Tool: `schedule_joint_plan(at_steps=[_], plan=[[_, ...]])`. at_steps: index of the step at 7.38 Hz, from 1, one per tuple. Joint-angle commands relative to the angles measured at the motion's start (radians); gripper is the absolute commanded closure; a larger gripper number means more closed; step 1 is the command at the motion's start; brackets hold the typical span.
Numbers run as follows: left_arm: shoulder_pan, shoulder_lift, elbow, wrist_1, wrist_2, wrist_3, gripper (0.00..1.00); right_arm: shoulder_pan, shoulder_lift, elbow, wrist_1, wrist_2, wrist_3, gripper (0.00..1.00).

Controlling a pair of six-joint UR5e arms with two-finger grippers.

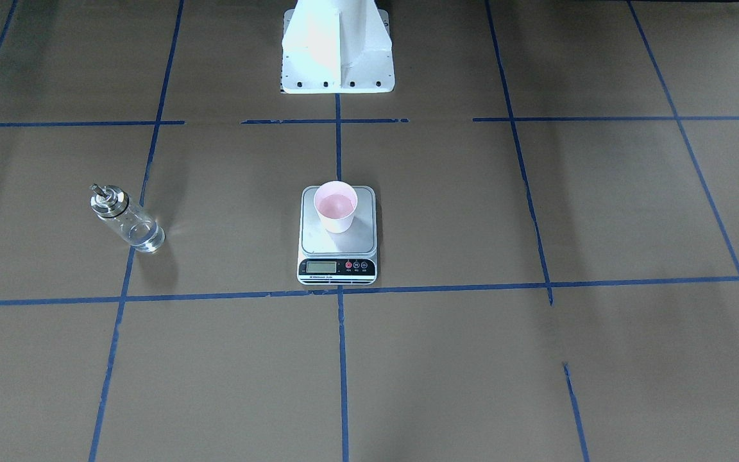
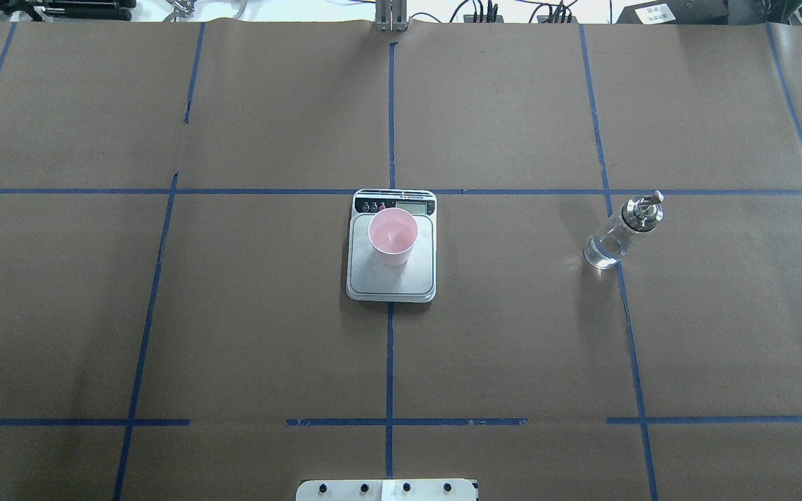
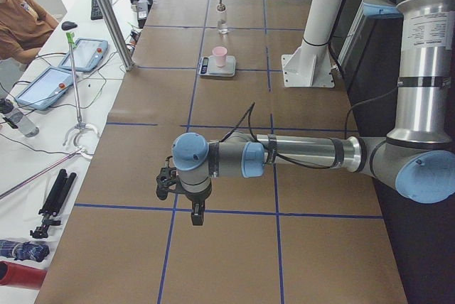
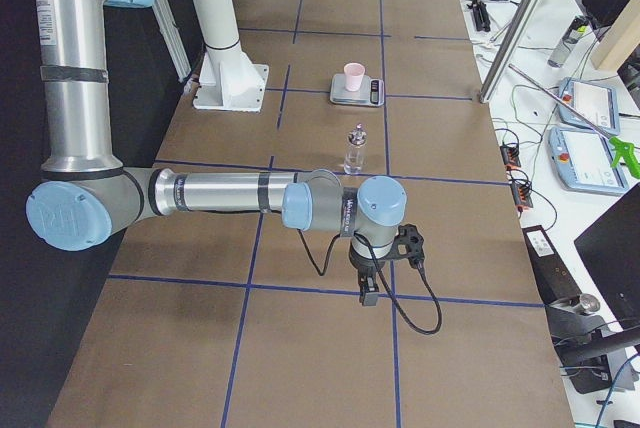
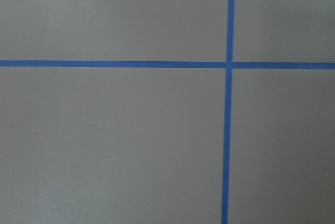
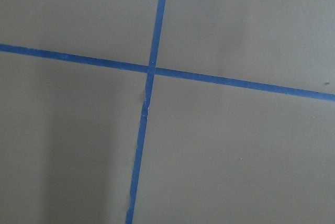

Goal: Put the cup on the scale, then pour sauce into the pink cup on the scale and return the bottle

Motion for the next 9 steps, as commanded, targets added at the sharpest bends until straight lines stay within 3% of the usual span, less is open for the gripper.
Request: schedule_joint_plan(at_steps=[1,3,9], plan=[[0.001,-0.003,0.004,-0.024,0.000,0.004,0.00,0.000,-0.005,0.001,0.001,0.003,-0.001,0.00],[0.007,-0.011,-0.013,-0.029,0.084,0.007,0.00,0.000,-0.005,0.003,0.002,0.003,-0.001,0.00],[0.007,-0.011,-0.032,-0.029,0.072,0.008,0.00,-0.025,-0.010,0.040,-0.003,0.006,0.000,0.00]])
